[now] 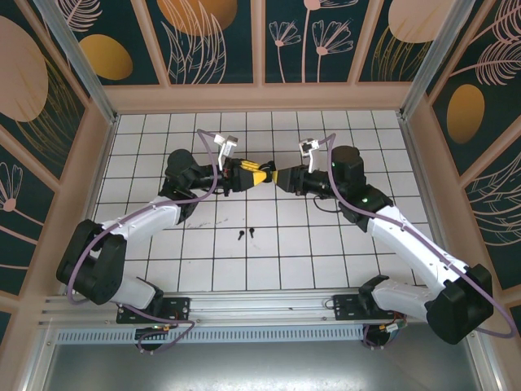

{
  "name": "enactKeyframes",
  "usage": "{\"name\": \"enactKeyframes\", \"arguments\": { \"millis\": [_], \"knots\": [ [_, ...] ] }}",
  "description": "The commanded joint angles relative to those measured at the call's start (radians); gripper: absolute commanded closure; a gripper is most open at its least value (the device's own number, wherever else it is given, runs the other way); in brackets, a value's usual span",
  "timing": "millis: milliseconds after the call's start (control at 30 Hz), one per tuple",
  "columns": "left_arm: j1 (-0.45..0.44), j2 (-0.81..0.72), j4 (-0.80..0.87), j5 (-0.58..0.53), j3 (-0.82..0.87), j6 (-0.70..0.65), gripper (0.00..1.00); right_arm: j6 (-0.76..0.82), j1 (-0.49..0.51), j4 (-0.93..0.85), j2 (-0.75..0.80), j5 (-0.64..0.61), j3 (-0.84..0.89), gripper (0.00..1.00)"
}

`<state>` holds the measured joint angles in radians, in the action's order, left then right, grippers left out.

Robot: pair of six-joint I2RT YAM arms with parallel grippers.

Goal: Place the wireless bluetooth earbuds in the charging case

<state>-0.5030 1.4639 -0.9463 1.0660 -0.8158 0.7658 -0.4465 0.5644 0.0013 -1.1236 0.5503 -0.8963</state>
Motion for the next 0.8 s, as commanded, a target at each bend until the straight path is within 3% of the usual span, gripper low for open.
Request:
{"name": "enactKeyframes", "arguments": {
  "millis": [0,233,333,433,500,567,667,767],
  "knots": [
    [-0.009,0.002,-0.051,0.006,-0.031,0.007,1.00,0.011,0.009,0.024,0.013,0.015,0.010,0.64],
    [-0.019,0.006,-0.037,0.006,-0.031,0.000,1.00,0.006,0.009,0.029,-0.004,-0.018,-0.017,0.70],
    [-0.025,0.006,-0.026,0.005,-0.031,-0.008,1.00,0.006,0.009,0.034,-0.014,-0.016,-0.030,0.80],
    [-0.028,0.007,-0.012,0.001,-0.032,-0.017,1.00,0.004,0.009,0.036,-0.025,-0.003,-0.042,0.97],
    [-0.029,0.010,0.005,-0.008,-0.030,-0.027,1.00,0.005,0.010,0.032,-0.029,0.000,-0.045,1.00],
    [-0.029,0.013,0.027,-0.026,-0.027,-0.044,0.91,0.005,0.011,0.029,-0.030,0.000,-0.046,1.00],
    [-0.029,0.009,0.087,-0.077,-0.024,-0.084,0.63,0.009,0.011,0.013,-0.029,-0.020,-0.050,1.00],
    [-0.029,-0.001,0.150,-0.130,-0.021,-0.132,0.49,0.020,0.011,-0.014,-0.023,-0.056,-0.057,1.00]
  ]
}}
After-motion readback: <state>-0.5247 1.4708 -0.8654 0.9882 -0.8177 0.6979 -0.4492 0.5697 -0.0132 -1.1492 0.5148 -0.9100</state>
